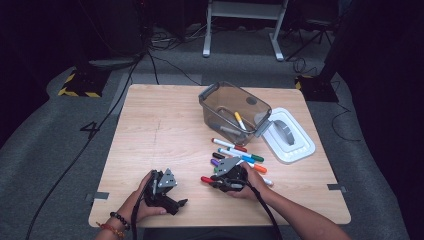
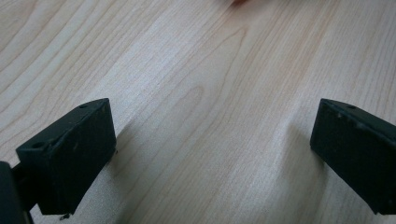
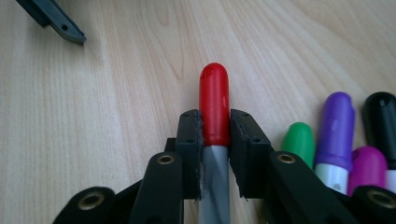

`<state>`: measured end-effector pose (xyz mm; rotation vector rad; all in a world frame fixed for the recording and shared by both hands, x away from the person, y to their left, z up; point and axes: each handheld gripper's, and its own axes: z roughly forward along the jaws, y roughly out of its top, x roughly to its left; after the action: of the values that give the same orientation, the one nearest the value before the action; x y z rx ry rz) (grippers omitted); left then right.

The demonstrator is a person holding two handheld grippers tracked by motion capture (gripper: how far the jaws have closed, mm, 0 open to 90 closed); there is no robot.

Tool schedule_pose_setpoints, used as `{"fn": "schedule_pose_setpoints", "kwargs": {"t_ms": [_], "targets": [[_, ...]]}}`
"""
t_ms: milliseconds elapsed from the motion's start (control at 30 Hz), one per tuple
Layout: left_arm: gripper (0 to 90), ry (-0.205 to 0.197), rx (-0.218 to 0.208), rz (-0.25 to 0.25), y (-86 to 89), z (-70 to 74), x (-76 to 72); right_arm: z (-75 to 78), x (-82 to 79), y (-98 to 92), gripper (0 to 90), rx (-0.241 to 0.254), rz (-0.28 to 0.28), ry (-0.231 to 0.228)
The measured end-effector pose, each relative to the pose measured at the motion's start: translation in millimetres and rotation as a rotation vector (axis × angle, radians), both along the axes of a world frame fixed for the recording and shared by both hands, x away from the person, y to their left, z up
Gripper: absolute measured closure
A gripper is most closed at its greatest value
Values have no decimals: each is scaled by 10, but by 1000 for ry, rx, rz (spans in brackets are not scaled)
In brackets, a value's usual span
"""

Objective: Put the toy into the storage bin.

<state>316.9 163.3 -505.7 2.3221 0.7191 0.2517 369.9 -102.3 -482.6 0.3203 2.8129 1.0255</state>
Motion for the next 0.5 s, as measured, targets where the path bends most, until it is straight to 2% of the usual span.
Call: {"fn": "schedule_pose_setpoints", "kwargs": {"t_ms": [200,367,500], "targets": [[5,0,0,-1,0,0,1,193,-7,-127,749,74,-11,-17],[5,0,1,-3,1,0,2,336,-7,-217,749,132,-25,-9],[5,0,0,-4,1,0,4,476,-8,-287,749,167,-35,-38]]}}
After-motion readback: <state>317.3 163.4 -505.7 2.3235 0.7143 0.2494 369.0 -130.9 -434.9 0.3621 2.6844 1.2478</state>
